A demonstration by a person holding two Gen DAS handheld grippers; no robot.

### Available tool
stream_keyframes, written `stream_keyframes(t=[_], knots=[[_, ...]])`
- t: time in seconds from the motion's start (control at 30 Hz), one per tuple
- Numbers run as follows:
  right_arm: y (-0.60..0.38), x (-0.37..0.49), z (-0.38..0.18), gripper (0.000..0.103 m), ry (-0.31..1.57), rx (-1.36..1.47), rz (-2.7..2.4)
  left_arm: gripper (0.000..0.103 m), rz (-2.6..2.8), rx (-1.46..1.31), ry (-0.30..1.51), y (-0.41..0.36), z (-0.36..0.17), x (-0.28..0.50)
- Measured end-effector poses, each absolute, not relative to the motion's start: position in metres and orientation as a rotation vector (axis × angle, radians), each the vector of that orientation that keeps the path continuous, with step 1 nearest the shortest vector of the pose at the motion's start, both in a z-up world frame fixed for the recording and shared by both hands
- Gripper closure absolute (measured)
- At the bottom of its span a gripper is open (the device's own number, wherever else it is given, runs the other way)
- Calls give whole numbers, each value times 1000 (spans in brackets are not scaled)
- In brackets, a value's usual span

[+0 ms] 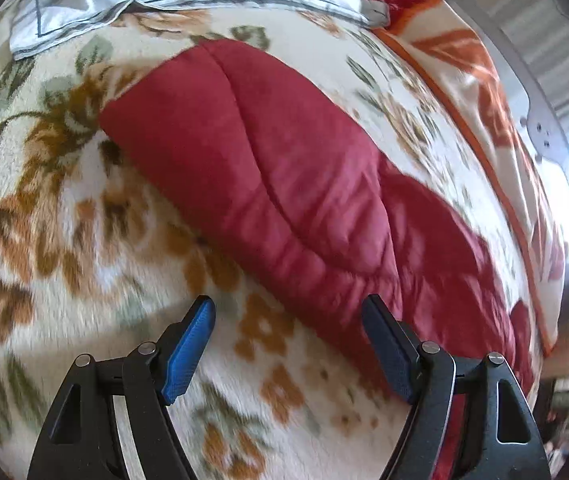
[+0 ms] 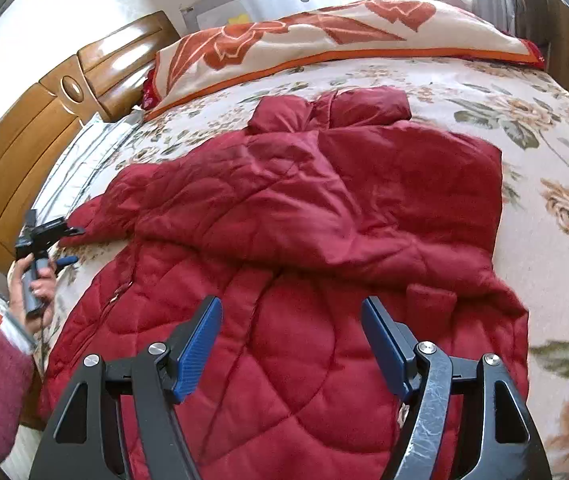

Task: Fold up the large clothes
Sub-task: 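Grasp the other red sleeve cuff with the left gripper and lift it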

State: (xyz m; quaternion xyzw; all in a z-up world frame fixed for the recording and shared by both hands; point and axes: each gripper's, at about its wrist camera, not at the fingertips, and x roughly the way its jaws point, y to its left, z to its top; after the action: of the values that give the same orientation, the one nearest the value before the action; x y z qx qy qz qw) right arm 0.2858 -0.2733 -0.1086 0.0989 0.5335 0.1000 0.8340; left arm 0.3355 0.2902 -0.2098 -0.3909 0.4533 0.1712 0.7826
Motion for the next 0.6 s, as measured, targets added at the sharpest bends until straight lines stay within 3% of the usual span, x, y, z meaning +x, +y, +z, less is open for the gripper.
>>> stream_keyframes(t=[0.23, 0.33, 0.4, 0.47, 0.5, 0.6], knots=[[-277, 268, -104, 29, 1130, 240, 202, 25, 439, -879, 935, 310, -217, 353], [-282, 264, -103, 29, 1125, 258, 186, 30, 464, -858, 936, 311, -221, 365], [-286, 262, -102, 29, 1122, 269, 176, 58, 474, -827, 939, 311, -221, 370], [-289, 260, -100, 30, 1119, 276, 166, 77, 443, -846, 931, 313, -219, 372], [-290, 260, -100, 29, 1118, 276, 163, 84, 426, -853, 922, 313, -216, 371], [-294, 258, -98, 29, 1112, 280, 159, 91, 397, -812, 893, 306, -200, 367]])
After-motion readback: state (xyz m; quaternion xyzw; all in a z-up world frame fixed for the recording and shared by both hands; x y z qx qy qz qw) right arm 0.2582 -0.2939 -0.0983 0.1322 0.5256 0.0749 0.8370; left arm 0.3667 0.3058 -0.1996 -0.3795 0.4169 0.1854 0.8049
